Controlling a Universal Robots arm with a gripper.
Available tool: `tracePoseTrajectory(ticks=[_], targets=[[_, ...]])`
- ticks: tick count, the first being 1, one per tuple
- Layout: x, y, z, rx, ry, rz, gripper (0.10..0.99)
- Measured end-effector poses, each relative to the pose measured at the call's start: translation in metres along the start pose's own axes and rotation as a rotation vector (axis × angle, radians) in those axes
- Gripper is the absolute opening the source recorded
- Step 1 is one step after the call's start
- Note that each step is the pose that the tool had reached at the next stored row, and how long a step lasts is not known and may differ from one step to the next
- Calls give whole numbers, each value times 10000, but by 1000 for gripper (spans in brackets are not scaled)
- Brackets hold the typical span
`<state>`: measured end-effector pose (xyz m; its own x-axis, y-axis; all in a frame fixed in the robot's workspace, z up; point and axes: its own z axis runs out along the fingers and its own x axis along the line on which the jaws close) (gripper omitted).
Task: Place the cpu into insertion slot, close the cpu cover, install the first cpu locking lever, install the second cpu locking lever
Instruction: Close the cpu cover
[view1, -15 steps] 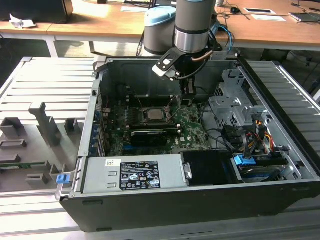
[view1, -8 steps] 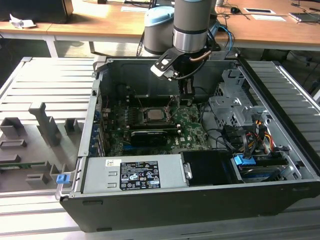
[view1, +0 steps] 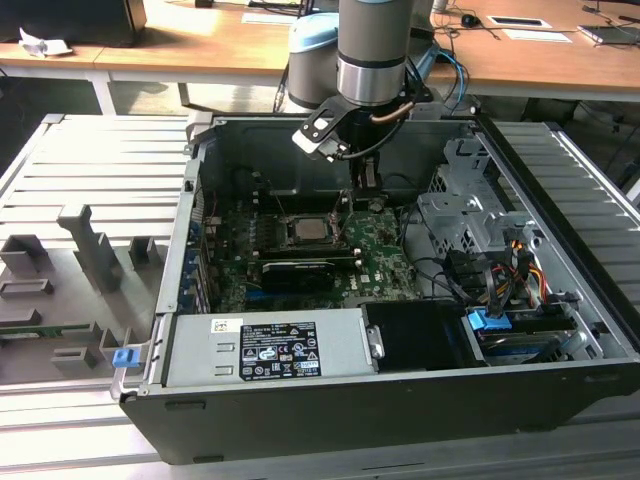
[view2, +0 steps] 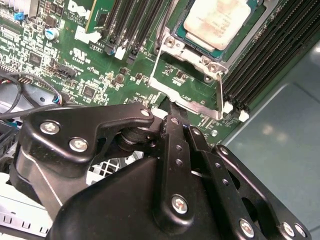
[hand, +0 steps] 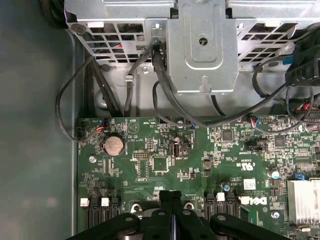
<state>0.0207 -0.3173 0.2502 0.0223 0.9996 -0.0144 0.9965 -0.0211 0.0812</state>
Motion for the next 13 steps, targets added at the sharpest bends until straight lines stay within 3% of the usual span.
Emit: tracePoseTrajectory(ticks=[13], targets=[[-4,-193,-7,0,-1,1,106]])
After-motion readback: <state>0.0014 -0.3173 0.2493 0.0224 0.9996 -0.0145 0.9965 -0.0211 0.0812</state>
